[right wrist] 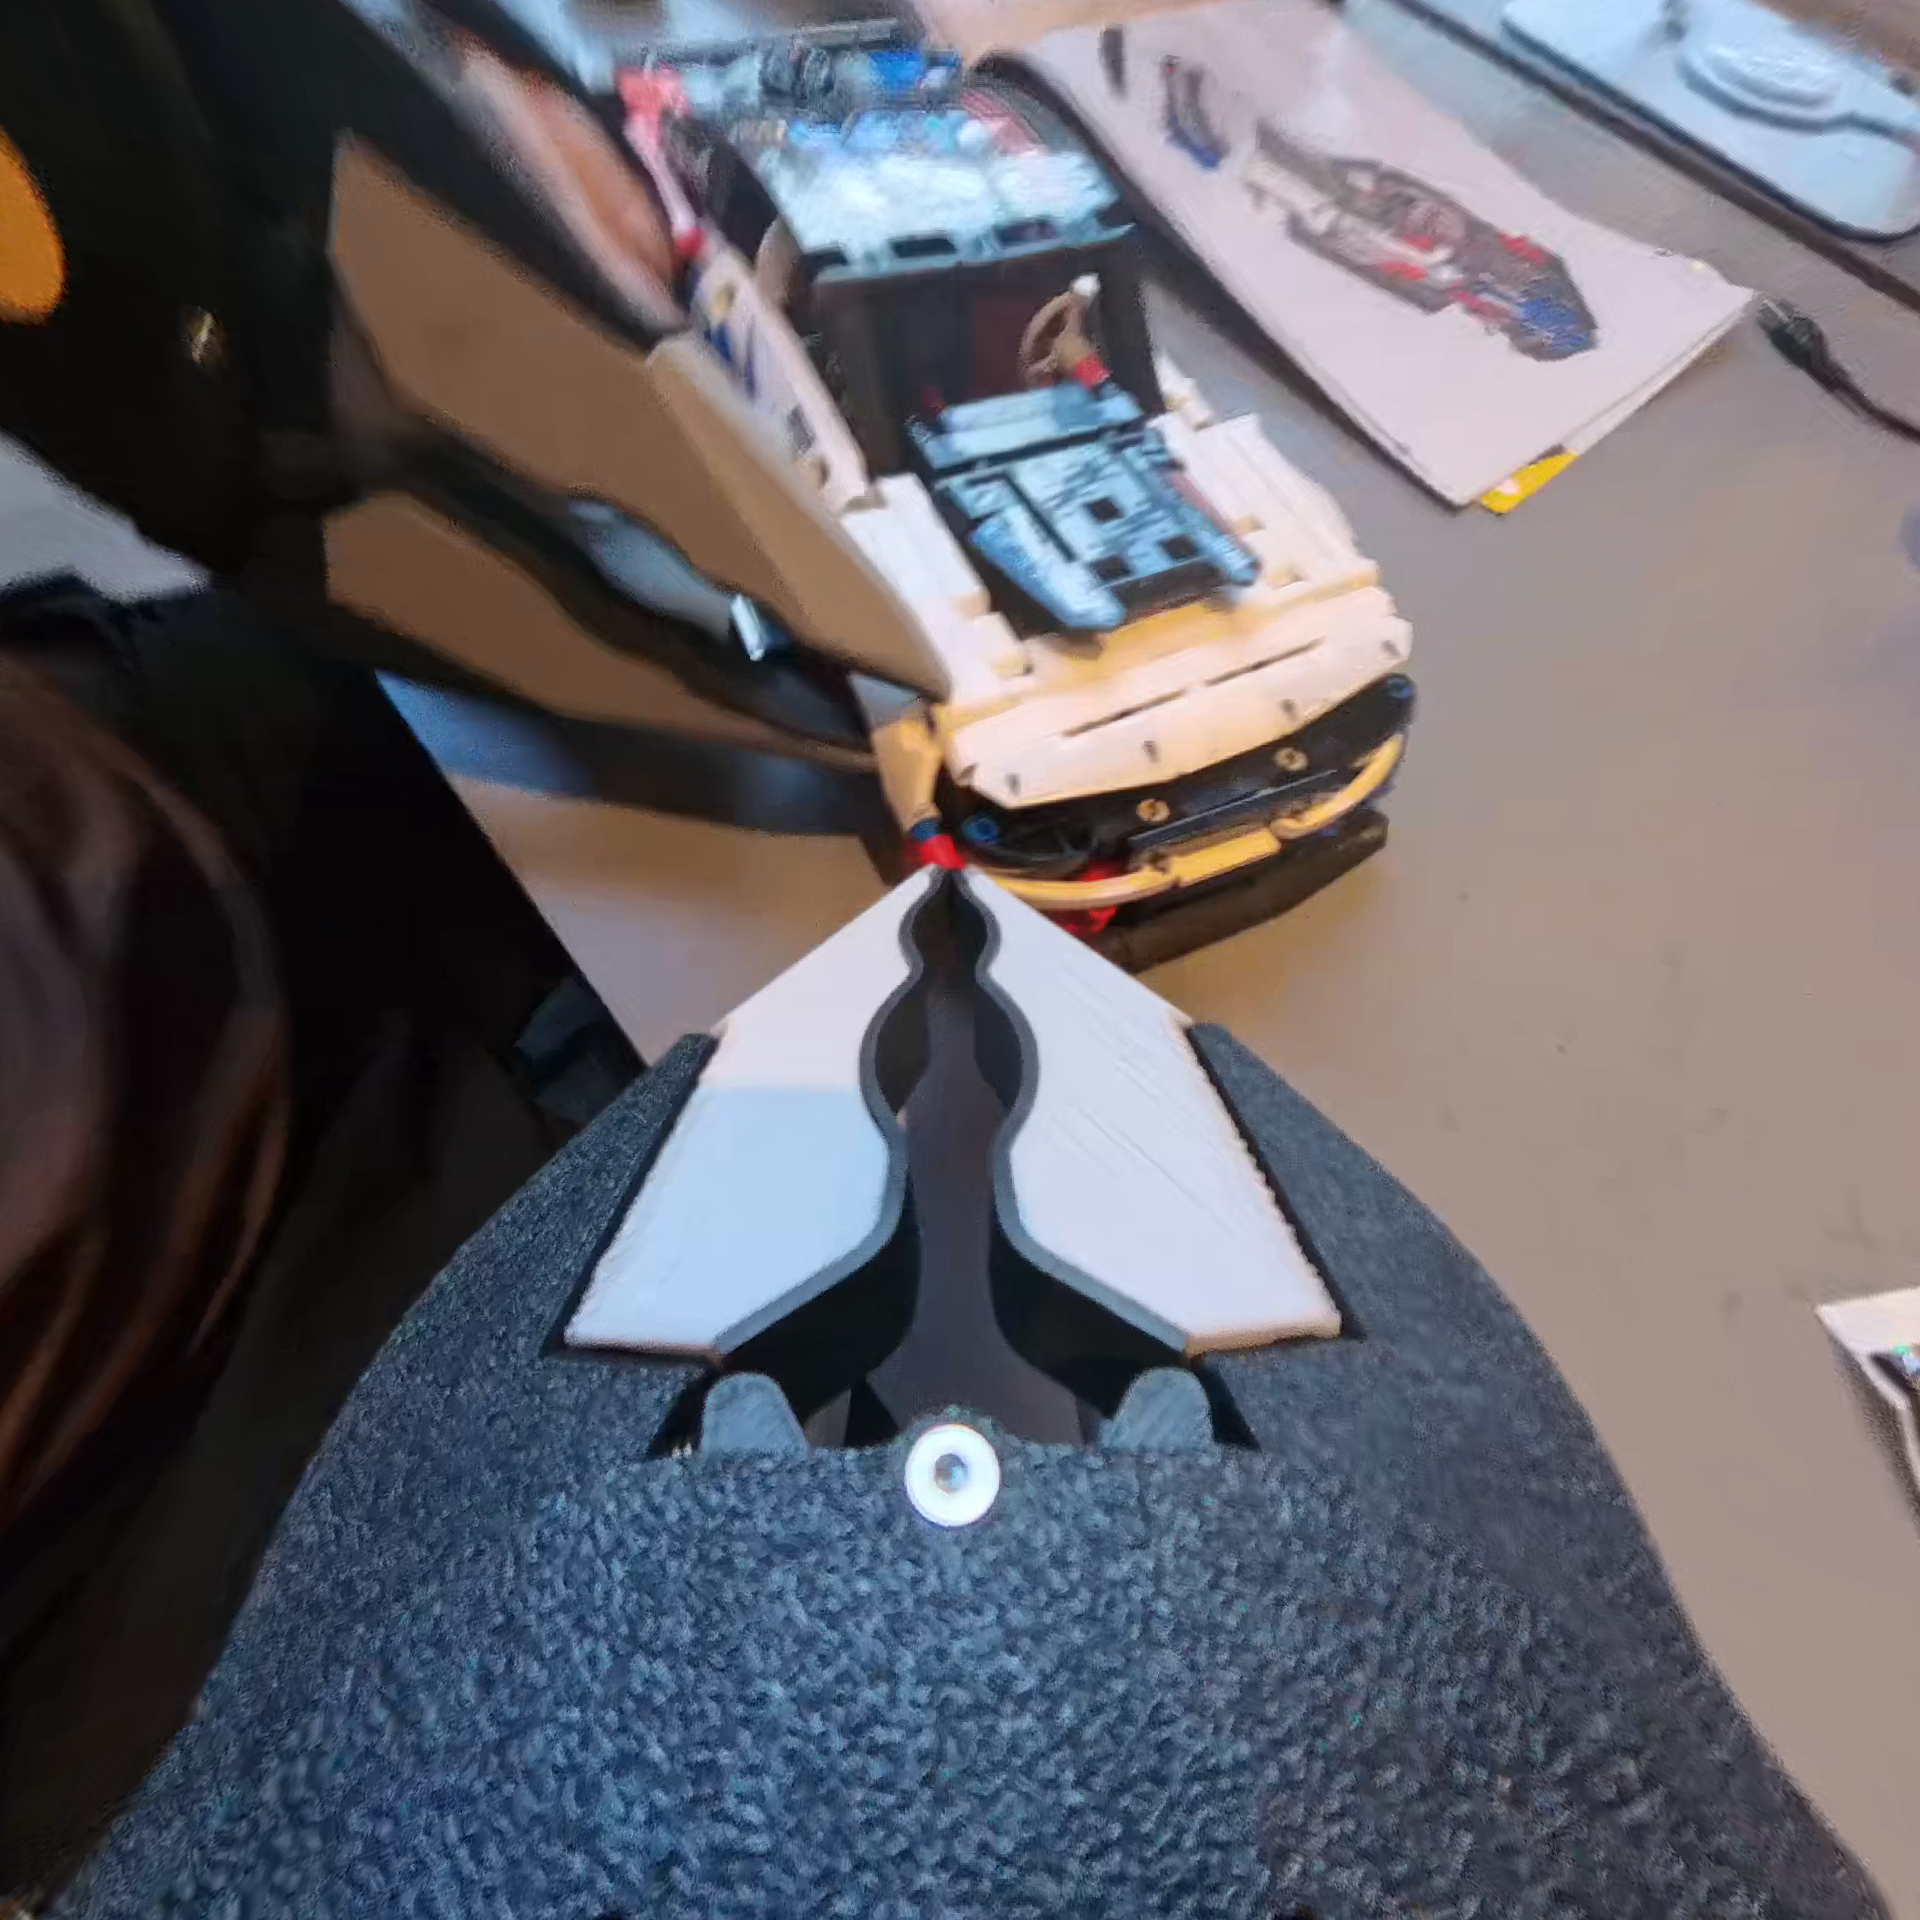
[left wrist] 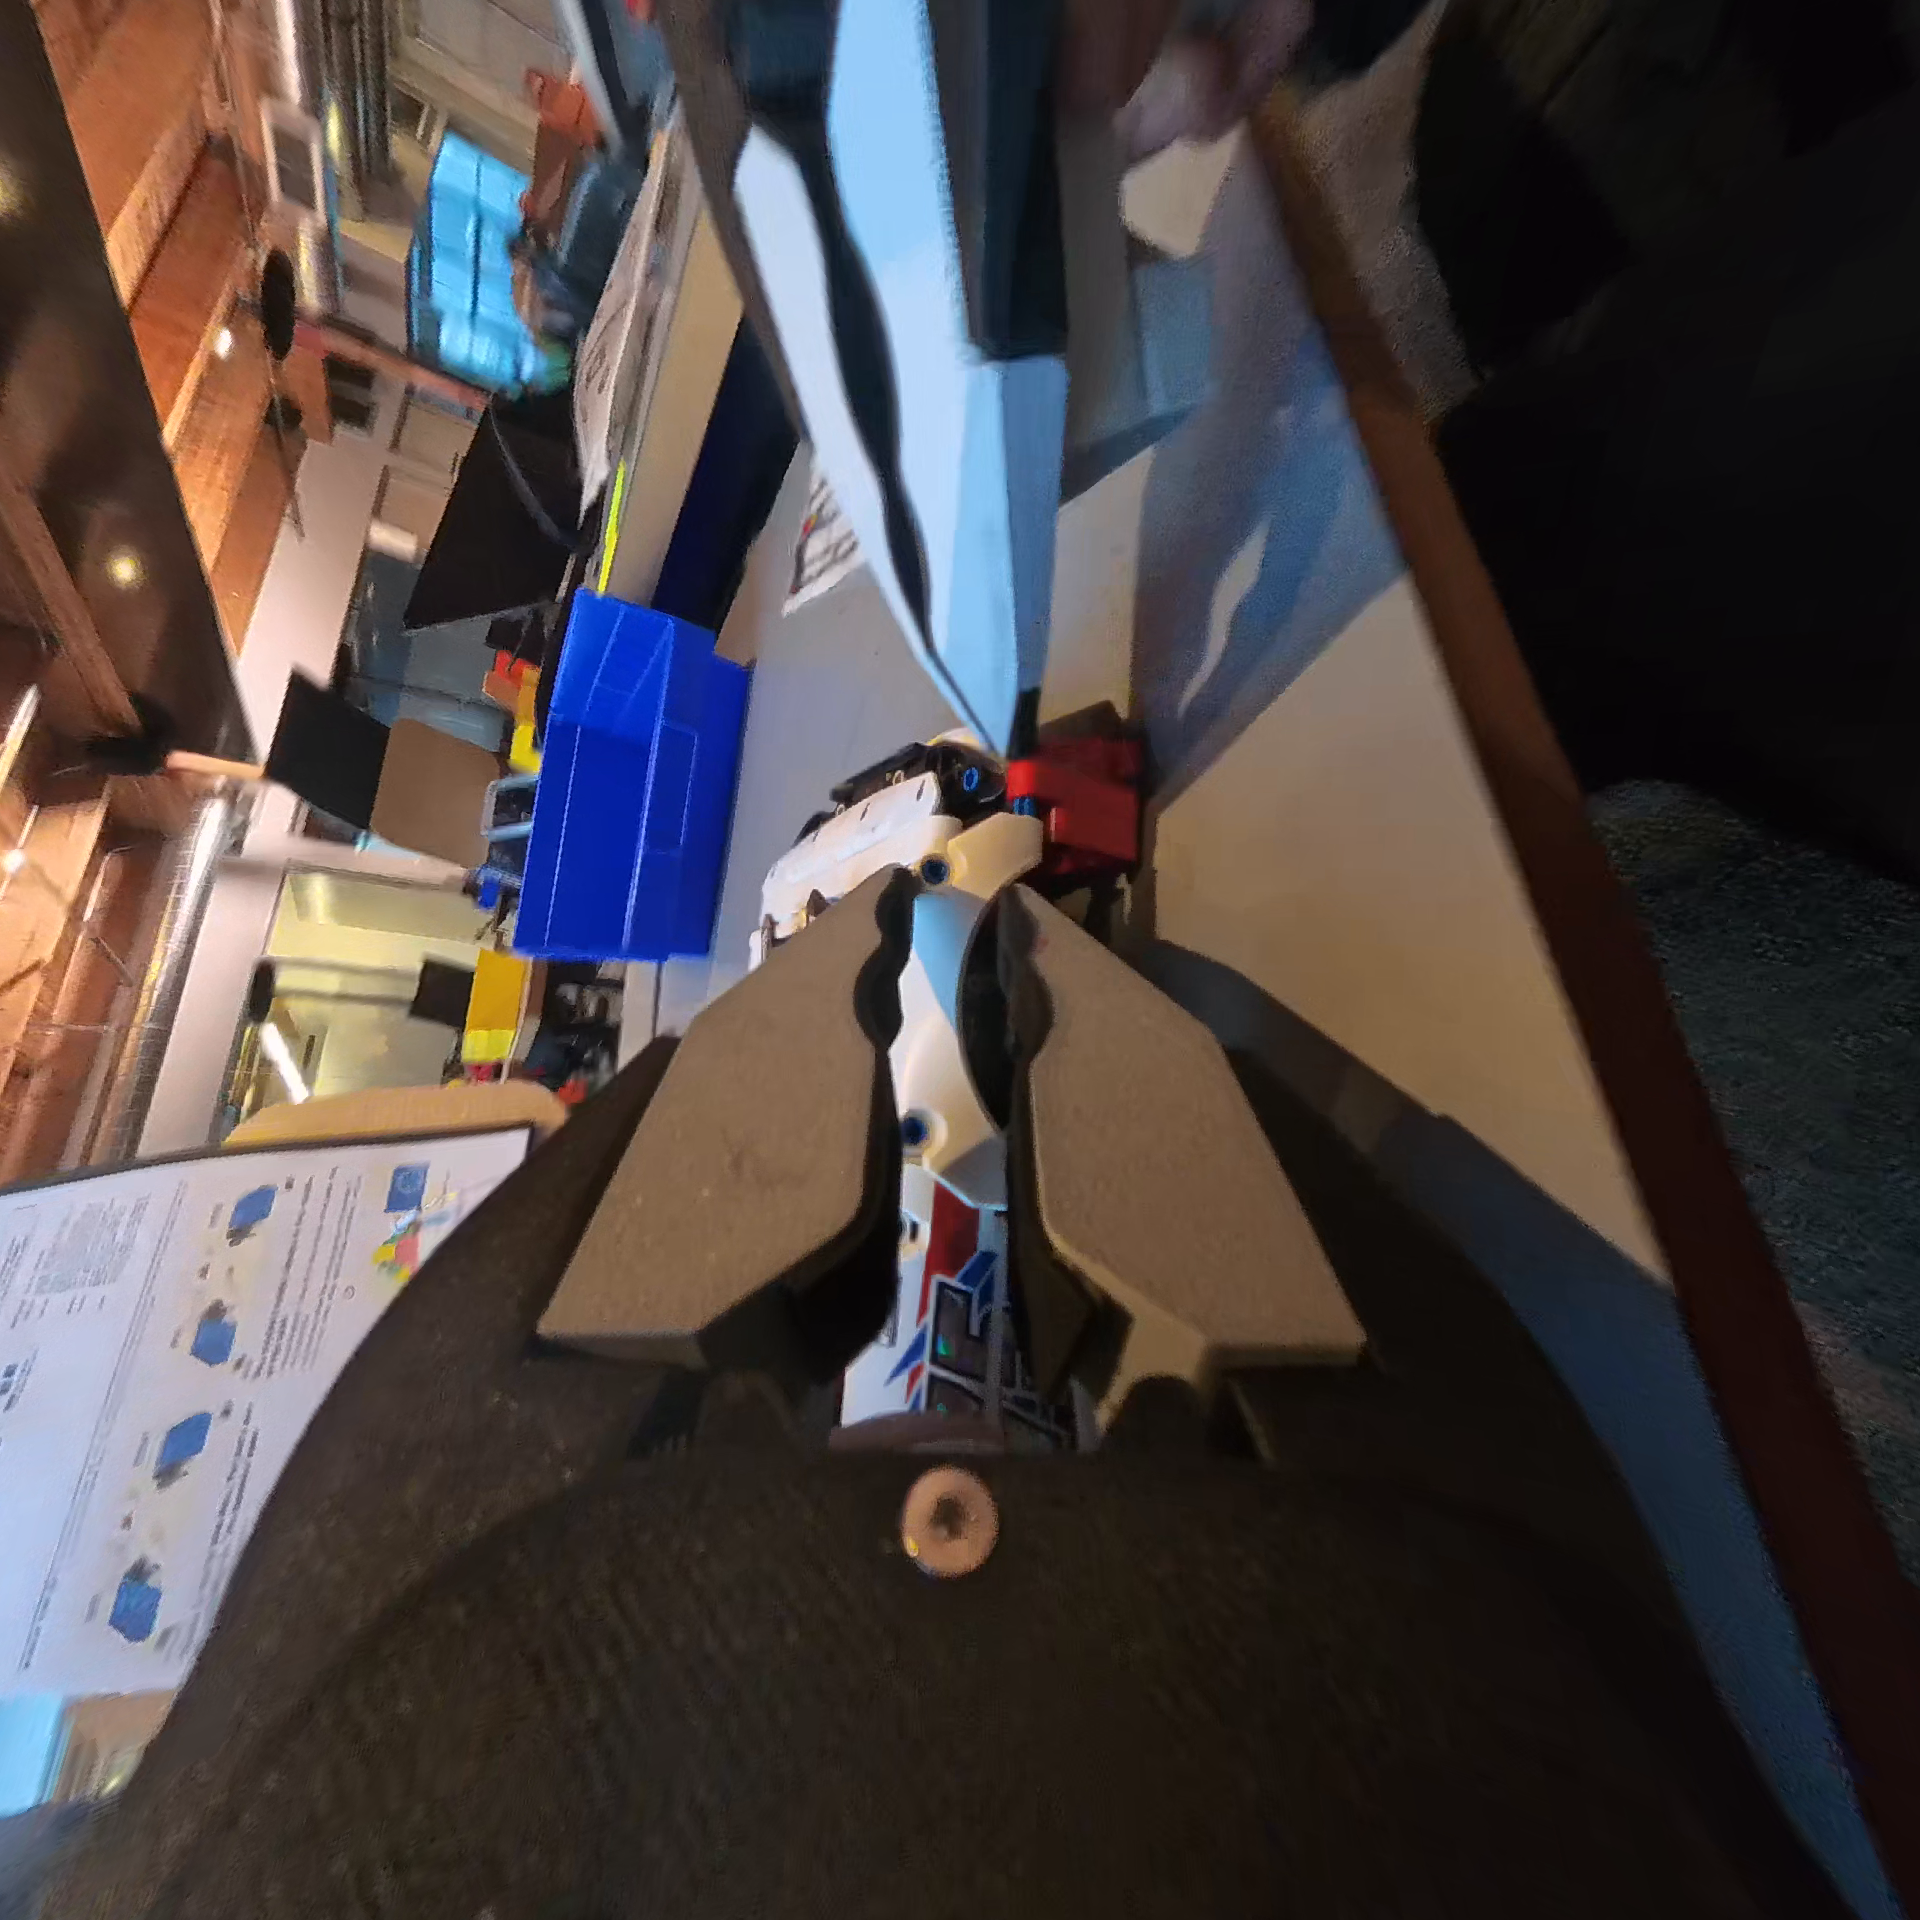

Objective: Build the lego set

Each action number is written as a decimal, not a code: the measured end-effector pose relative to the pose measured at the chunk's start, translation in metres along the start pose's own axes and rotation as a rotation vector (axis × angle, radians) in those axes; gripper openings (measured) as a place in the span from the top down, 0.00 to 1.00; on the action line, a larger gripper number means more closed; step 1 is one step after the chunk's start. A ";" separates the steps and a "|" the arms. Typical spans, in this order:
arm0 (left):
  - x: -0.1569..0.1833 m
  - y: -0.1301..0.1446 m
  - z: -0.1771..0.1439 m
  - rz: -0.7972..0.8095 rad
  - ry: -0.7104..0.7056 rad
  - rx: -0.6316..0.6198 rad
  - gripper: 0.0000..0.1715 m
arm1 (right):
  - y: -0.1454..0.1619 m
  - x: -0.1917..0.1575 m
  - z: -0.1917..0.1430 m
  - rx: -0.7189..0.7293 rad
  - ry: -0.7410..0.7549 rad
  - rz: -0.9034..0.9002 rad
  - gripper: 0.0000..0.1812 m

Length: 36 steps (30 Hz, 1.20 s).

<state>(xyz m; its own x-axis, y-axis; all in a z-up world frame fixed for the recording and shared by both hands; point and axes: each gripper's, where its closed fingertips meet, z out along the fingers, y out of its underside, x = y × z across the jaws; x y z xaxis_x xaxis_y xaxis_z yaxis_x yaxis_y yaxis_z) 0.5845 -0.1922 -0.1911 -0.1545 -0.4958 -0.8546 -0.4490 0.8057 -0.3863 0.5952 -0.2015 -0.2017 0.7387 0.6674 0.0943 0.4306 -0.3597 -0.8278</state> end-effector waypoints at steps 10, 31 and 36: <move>0.001 -0.001 0.000 0.015 0.013 0.034 0.92 | -0.005 -0.001 -0.005 0.042 -0.057 0.014 1.00; -0.001 -0.017 -0.006 0.066 -0.003 0.086 1.00 | 0.003 -0.030 -0.007 -0.015 -0.175 -0.118 1.00; -0.020 -0.017 -0.016 -0.050 0.009 0.103 1.00 | 0.016 0.024 -0.044 0.065 -0.044 0.123 1.00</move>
<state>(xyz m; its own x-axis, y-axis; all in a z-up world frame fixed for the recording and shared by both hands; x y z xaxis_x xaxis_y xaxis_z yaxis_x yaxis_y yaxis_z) 0.5809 -0.2010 -0.1623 -0.1429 -0.5385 -0.8304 -0.3636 0.8089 -0.4620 0.6429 -0.2201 -0.1886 0.7600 0.6491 -0.0328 0.3030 -0.3986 -0.8656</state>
